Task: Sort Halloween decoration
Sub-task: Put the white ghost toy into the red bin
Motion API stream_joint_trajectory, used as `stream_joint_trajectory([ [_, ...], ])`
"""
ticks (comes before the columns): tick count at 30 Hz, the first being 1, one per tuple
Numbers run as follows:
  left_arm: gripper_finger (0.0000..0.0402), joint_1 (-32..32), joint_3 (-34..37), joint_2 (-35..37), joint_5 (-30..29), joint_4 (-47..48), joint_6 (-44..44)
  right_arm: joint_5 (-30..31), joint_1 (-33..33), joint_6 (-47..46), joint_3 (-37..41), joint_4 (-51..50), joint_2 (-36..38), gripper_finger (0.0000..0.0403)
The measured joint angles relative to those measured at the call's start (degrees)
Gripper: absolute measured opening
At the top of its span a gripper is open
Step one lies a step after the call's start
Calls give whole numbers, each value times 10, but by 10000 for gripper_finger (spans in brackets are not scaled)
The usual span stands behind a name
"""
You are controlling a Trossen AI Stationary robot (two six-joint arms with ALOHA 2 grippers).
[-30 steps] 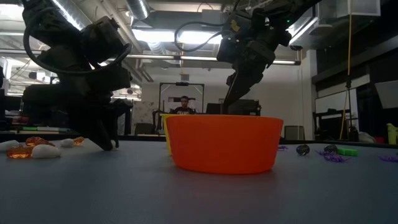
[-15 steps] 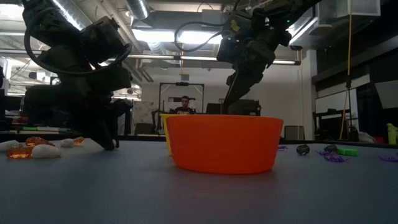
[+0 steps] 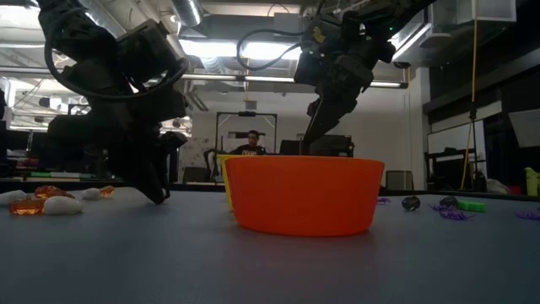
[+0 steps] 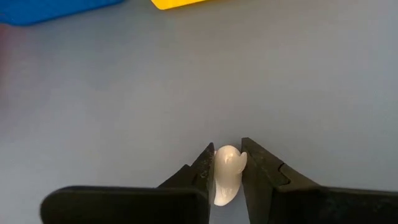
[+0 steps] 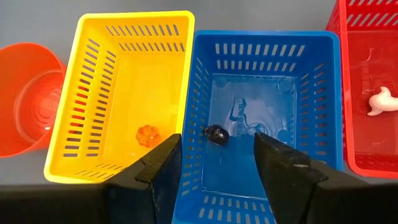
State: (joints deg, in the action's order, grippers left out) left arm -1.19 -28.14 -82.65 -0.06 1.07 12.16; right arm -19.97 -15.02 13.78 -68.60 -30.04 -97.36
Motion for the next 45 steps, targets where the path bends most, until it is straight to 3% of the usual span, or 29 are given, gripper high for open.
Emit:
stream_joint_trajectory([
  [9,42,0,-1,0,-2,-7,-4,0,0,0,0,-1,2,198],
  [16,42,0,-24,1,-49,-7,-30,2,0,0,0,-19,35,198],
  [22,42,-14,-60,1,-74,-12,-26,60,0,2,0,-77,76,198],
  [28,42,-50,-96,2,-107,-60,-26,105,0,17,0,-128,108,198],
  [33,42,-88,-106,2,-118,-159,-26,112,0,34,0,-141,119,198],
  [39,42,-122,-106,2,-118,-249,-44,225,0,80,0,-142,119,198],
  [45,42,-142,-106,2,-118,-274,-65,329,0,88,0,-119,119,198],
])
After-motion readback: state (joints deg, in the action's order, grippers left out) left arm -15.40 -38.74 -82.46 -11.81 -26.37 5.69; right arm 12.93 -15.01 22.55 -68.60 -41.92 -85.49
